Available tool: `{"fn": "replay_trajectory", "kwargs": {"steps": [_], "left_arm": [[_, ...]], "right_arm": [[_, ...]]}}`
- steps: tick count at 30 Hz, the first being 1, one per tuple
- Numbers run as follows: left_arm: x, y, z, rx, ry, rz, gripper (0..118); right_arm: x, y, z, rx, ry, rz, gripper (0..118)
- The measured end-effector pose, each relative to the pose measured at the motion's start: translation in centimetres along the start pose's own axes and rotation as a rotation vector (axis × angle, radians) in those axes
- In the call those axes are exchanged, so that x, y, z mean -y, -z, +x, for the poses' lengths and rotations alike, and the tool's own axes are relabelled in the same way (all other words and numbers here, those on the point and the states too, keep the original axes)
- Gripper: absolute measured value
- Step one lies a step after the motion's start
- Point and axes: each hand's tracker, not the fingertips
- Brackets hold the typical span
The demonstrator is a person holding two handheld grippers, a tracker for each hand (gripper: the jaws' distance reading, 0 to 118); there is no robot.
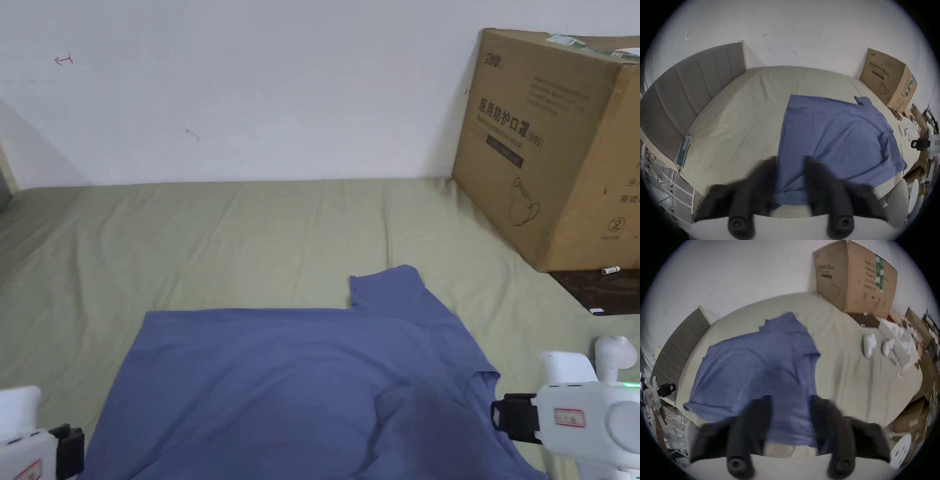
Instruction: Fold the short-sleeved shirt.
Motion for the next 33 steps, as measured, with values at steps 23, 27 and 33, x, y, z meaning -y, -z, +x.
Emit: {"fn": "replay_trajectory", "kwargs": {"steps": [23,27,33], "left_arm": [[-17.8,22.8,1.6,-0.026,0.065,-0.125,0],[-19.6,28.7,0.8,-0.053,0.047,-0.222,78],[-20.5,33.9,-0.3,-0.064,-0.038,-0.270,99]], "right_arm": [[-7.7,12.5,-2.8,-0.065,0.061,-0.028,0],[-7.5,12.9,-2.5,-0.074,0.065,-0.031,0],[-6.8,14.0,-1.7,-0.066,0.059,-0.072,0]]}}
